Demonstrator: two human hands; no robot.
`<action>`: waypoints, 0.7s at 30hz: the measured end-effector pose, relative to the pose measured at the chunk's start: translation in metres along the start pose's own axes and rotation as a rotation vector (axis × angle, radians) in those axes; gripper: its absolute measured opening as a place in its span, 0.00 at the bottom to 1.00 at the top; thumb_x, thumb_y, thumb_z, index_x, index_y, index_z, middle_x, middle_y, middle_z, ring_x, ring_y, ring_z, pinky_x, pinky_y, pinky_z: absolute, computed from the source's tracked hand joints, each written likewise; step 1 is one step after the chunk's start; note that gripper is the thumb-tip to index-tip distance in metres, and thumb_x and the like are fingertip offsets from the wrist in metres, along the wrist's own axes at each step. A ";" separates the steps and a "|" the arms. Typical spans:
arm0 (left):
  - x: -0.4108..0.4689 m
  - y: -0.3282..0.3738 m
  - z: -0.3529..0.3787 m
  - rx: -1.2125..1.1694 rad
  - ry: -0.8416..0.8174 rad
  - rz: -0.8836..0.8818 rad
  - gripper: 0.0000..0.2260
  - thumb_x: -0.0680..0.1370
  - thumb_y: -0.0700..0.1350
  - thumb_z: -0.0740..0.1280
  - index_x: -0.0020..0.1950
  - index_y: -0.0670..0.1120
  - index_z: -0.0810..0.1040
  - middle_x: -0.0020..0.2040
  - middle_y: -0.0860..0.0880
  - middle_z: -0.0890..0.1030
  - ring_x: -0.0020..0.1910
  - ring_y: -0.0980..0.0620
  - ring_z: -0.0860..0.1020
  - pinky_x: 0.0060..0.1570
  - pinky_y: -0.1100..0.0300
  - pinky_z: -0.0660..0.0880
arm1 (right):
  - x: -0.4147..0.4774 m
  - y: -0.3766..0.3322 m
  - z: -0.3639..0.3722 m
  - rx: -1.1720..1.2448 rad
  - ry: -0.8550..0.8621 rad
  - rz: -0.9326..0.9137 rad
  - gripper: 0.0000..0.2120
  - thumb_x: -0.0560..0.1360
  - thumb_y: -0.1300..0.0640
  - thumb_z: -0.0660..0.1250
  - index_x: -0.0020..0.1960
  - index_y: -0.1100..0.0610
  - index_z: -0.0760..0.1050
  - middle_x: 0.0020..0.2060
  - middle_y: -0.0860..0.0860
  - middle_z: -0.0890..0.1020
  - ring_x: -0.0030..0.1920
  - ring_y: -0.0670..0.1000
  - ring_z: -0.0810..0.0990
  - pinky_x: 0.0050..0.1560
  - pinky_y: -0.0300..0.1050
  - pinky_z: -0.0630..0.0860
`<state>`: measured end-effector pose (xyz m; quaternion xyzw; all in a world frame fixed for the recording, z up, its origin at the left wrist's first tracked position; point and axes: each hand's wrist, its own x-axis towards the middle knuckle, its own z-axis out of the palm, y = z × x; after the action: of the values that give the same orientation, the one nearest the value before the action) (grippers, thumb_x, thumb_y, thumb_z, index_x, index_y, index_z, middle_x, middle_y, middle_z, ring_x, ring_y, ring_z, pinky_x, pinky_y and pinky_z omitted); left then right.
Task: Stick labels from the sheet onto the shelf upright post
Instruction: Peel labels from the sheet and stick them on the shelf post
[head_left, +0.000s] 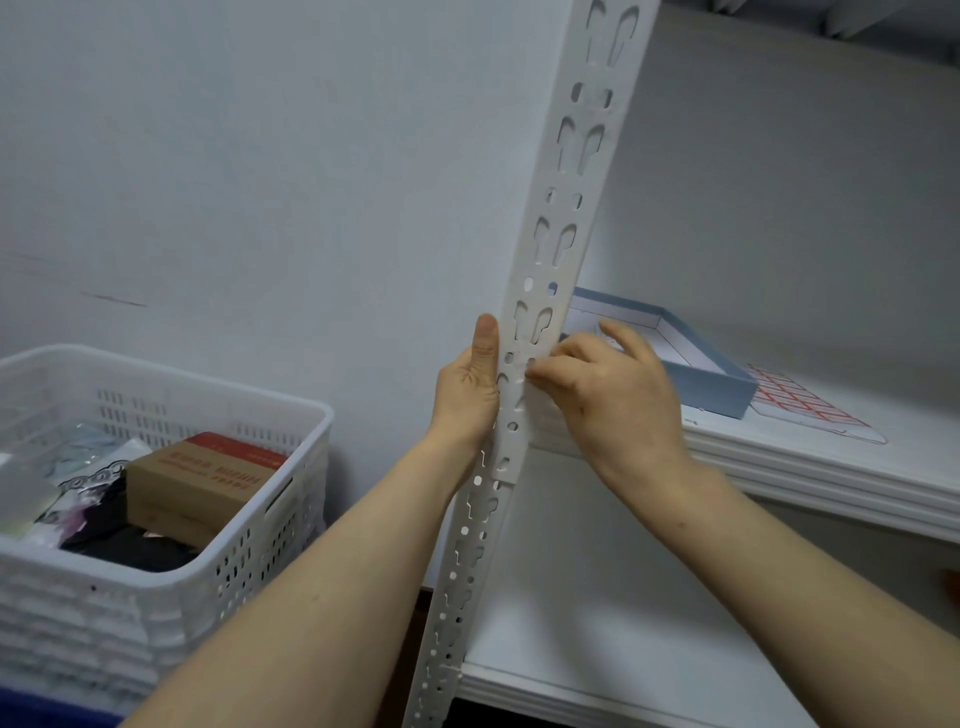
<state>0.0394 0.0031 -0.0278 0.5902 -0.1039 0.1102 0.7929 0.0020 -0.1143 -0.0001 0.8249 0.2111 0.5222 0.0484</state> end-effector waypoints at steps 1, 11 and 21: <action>0.000 0.000 0.000 -0.001 0.001 -0.002 0.23 0.78 0.63 0.53 0.43 0.48 0.80 0.41 0.50 0.82 0.43 0.53 0.80 0.50 0.57 0.78 | -0.002 0.000 -0.001 0.074 -0.003 0.026 0.06 0.64 0.63 0.74 0.39 0.54 0.83 0.32 0.51 0.80 0.32 0.53 0.79 0.60 0.56 0.73; 0.000 0.000 0.001 -0.033 0.005 -0.029 0.24 0.78 0.63 0.54 0.43 0.46 0.80 0.38 0.49 0.82 0.37 0.54 0.80 0.40 0.63 0.78 | -0.013 -0.008 0.003 0.127 0.136 0.139 0.08 0.66 0.66 0.73 0.43 0.57 0.84 0.34 0.53 0.79 0.38 0.47 0.70 0.44 0.49 0.79; -0.002 0.002 0.002 -0.030 0.020 -0.028 0.23 0.79 0.62 0.54 0.43 0.48 0.80 0.37 0.51 0.82 0.36 0.56 0.80 0.38 0.65 0.78 | -0.020 -0.017 0.003 0.265 0.123 0.280 0.09 0.73 0.56 0.65 0.49 0.54 0.83 0.42 0.50 0.83 0.34 0.53 0.81 0.28 0.42 0.75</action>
<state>0.0370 0.0013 -0.0260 0.5785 -0.0893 0.1033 0.8042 -0.0081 -0.1069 -0.0235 0.8119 0.1637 0.5408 -0.1467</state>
